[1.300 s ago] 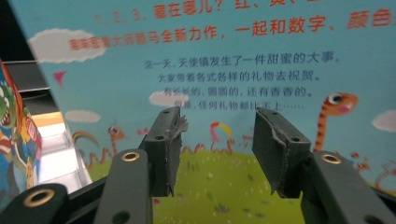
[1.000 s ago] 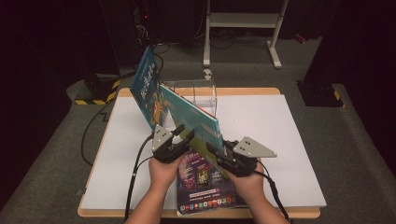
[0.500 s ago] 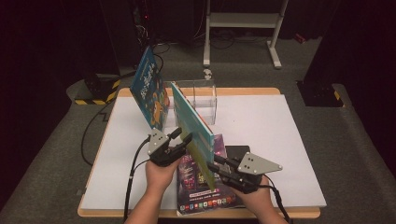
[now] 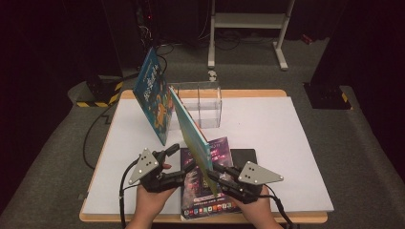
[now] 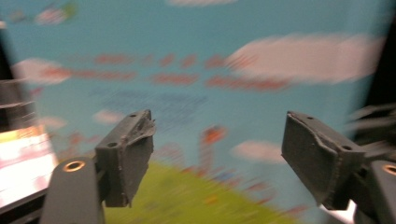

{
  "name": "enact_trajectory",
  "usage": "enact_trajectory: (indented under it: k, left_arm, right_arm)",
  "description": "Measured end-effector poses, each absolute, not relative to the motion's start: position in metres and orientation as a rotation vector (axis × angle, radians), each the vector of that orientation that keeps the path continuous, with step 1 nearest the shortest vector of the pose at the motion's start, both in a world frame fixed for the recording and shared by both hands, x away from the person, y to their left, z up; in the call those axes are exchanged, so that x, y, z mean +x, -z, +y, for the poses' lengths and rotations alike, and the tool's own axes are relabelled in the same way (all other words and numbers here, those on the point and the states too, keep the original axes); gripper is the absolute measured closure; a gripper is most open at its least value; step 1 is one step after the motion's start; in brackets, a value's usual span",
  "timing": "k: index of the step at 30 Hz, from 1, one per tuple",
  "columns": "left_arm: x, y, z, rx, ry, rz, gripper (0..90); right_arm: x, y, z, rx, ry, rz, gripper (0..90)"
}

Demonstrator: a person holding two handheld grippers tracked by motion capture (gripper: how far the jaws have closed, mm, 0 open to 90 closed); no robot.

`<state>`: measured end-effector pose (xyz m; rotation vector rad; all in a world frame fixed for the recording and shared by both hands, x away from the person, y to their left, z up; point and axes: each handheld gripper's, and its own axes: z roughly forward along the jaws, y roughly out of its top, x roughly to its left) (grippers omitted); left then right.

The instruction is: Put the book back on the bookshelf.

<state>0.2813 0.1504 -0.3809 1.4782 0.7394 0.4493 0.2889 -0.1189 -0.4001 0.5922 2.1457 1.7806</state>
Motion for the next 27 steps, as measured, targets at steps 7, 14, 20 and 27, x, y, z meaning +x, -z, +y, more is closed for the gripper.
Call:
enact_trajectory:
  k: [7,14,20,27]
  left_arm:
    - [0.276,0.366,0.126,1.497,-0.4,0.748,16.4]
    - [0.275,0.372,0.114,1.534,-0.546,0.83,16.0]
    - [0.276,0.378,0.114,1.571,-0.546,0.872,15.9]
    - [0.274,0.382,0.121,1.578,-0.579,0.868,30.2]
  right_arm:
    - [0.287,0.404,-0.119,0.608,-1.798,2.149,71.1]
    - [0.281,0.408,-0.11,0.578,-1.789,2.16,70.2]
    - [0.28,0.411,-0.102,0.545,-1.785,2.188,69.0]
    - [0.275,0.418,-0.106,0.505,-1.776,2.244,62.2]
